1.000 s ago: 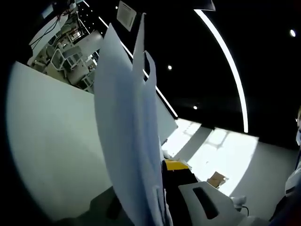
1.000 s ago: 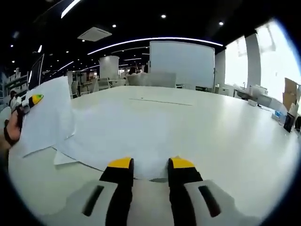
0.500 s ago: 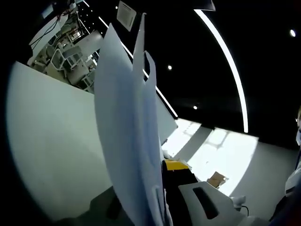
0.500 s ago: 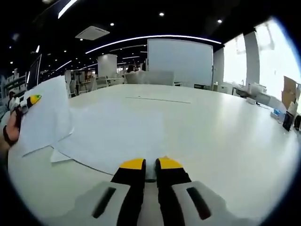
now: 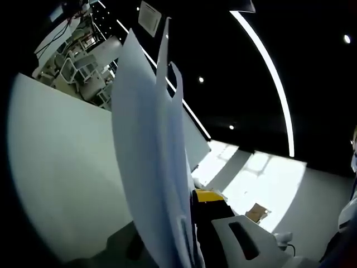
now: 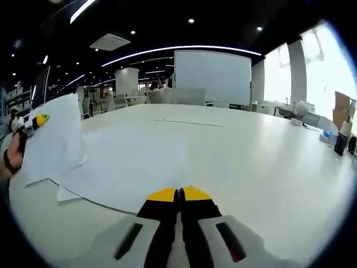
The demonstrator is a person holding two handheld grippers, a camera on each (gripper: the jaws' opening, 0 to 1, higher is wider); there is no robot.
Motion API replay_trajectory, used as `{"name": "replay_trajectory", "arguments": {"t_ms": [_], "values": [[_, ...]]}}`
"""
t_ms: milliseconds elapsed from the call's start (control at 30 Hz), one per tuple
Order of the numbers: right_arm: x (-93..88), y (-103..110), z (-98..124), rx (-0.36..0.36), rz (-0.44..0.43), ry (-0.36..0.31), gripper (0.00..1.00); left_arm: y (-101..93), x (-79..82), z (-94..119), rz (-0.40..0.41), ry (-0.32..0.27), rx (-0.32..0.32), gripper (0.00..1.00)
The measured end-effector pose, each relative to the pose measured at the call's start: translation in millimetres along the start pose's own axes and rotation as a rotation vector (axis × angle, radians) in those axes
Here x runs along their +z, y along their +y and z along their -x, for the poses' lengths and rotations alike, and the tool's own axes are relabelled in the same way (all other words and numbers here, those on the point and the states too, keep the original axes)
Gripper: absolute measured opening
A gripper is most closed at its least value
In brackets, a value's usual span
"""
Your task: Organize the stack of printing papers by aligning and flattening the scattered papers on the table
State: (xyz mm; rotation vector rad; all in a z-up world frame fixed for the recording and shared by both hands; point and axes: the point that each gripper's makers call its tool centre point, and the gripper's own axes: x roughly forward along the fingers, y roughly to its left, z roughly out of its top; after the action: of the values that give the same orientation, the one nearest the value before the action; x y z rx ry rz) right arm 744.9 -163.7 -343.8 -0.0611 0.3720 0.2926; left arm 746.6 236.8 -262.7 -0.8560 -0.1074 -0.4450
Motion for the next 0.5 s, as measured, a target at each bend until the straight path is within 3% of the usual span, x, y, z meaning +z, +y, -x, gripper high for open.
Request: {"name": "replay_trajectory", "arguments": {"t_ms": [500], "values": [[13.1, -4, 6, 0.003, -0.03, -0.082, 0.0, -2.2, -1.7, -1, -0.001, 0.0, 0.001, 0.07]]}}
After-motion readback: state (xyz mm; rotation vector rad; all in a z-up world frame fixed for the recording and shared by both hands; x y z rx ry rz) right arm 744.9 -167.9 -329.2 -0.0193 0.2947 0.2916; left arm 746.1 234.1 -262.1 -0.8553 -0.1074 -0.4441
